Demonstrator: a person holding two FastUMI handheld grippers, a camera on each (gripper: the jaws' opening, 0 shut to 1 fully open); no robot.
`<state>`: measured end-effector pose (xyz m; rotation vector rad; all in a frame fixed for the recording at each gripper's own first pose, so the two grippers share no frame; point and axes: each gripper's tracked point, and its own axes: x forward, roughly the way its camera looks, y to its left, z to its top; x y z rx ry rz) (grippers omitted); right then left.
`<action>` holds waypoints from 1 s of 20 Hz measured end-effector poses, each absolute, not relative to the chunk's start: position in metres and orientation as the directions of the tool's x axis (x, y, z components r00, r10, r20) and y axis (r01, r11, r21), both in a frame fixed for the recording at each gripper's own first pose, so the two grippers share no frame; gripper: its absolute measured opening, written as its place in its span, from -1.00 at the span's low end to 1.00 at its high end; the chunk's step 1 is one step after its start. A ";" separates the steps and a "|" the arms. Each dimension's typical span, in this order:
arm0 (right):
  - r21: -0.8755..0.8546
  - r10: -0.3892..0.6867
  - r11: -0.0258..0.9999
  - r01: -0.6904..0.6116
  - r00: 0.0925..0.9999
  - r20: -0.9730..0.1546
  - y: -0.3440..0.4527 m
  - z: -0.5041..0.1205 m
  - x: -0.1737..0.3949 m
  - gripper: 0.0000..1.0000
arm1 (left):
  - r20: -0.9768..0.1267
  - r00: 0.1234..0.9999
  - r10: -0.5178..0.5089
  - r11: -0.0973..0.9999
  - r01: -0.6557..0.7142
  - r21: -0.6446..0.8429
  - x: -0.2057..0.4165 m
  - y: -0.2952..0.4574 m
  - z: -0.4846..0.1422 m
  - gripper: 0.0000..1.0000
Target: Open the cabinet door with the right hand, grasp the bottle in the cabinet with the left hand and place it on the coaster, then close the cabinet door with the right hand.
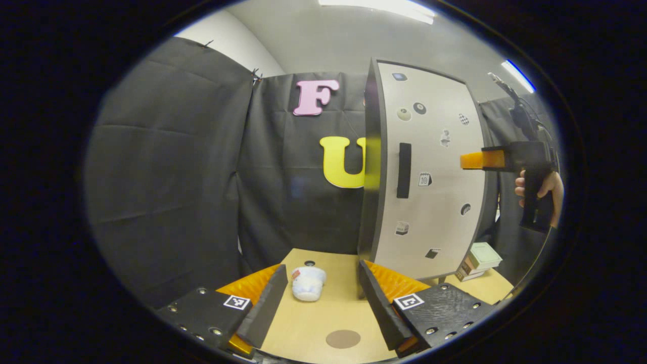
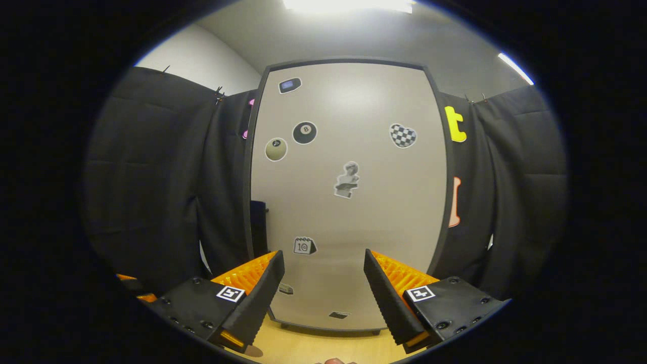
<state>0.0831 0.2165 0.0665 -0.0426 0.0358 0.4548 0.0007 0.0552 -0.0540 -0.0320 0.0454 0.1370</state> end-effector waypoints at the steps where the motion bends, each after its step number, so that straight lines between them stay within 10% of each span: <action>1: -0.026 0.448 0.893 -0.449 0.893 -0.043 0.229 0.068 0.088 1.00 | -0.055 0.989 0.140 0.990 -0.141 -0.025 0.002 0.059 -0.057 0.72; 20: 0.023 0.417 0.909 -0.417 0.907 -0.061 0.350 0.034 0.155 0.99 | -0.102 0.976 0.192 0.981 -0.193 0.004 0.014 0.115 -0.091 0.75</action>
